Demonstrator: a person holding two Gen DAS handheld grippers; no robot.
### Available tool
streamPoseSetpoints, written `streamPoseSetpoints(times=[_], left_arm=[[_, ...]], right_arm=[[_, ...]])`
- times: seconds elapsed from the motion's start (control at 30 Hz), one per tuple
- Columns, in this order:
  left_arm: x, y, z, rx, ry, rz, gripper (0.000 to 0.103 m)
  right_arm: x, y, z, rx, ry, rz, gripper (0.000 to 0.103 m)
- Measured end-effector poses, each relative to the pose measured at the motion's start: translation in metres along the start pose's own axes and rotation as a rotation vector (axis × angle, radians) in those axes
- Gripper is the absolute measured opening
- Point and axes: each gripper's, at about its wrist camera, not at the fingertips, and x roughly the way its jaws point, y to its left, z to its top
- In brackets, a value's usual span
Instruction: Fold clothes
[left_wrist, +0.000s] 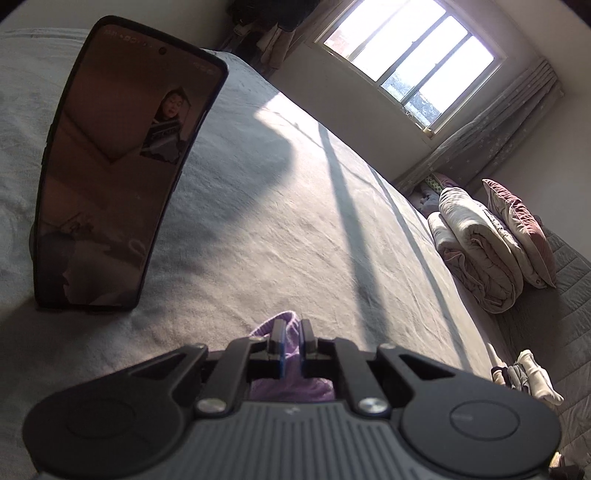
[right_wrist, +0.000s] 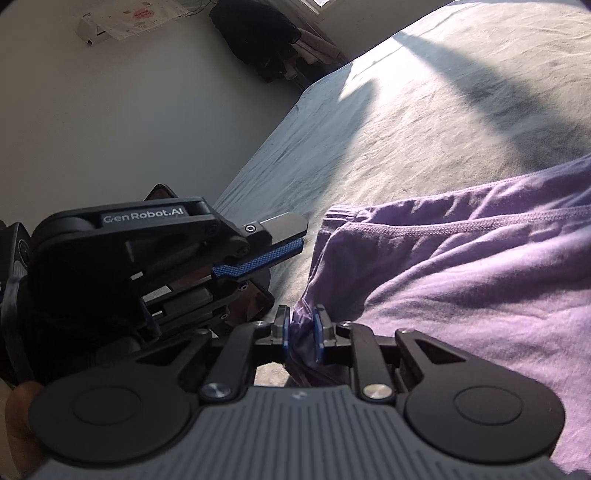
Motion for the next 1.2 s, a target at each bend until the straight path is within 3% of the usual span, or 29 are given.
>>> streamPoseSetpoints(times=[0.07, 0.2, 0.23, 0.3, 0.5, 0.83, 1.0, 1.2], left_arm=[[-0.005, -0.002, -0.001, 0.021, -0.011, -0.019, 0.005], [-0.008, -0.007, -0.007, 0.087, -0.005, -0.068, 0.005], [-0.007, -0.009, -0.009, 0.111, 0.004, -0.082, 0.005], [0.001, -0.013, -0.016, 0.150, 0.038, -0.091, 0.005], [0.031, -0.015, -0.035, 0.198, 0.131, -0.001, 0.005], [0.039, -0.028, -0.048, 0.202, 0.058, -0.002, 0.005], [0.049, -0.019, -0.055, 0.167, -0.013, 0.067, 0.003], [0.045, -0.024, -0.059, 0.168, -0.053, 0.113, 0.003]], right_arm=[[0.003, 0.002, -0.001, -0.012, 0.050, 0.043, 0.022], [-0.024, 0.003, -0.001, -0.036, 0.069, 0.039, 0.023], [-0.034, 0.001, -0.002, -0.043, 0.067, 0.028, 0.033], [-0.057, -0.005, -0.005, -0.057, 0.052, -0.007, 0.047], [-0.130, -0.021, -0.007, -0.173, -0.001, -0.191, 0.047], [-0.211, -0.067, 0.015, -0.259, -0.187, -0.486, 0.050], [-0.211, -0.109, 0.013, -0.225, -0.146, -0.620, 0.047], [-0.206, -0.102, 0.001, -0.390, -0.111, -0.666, 0.046]])
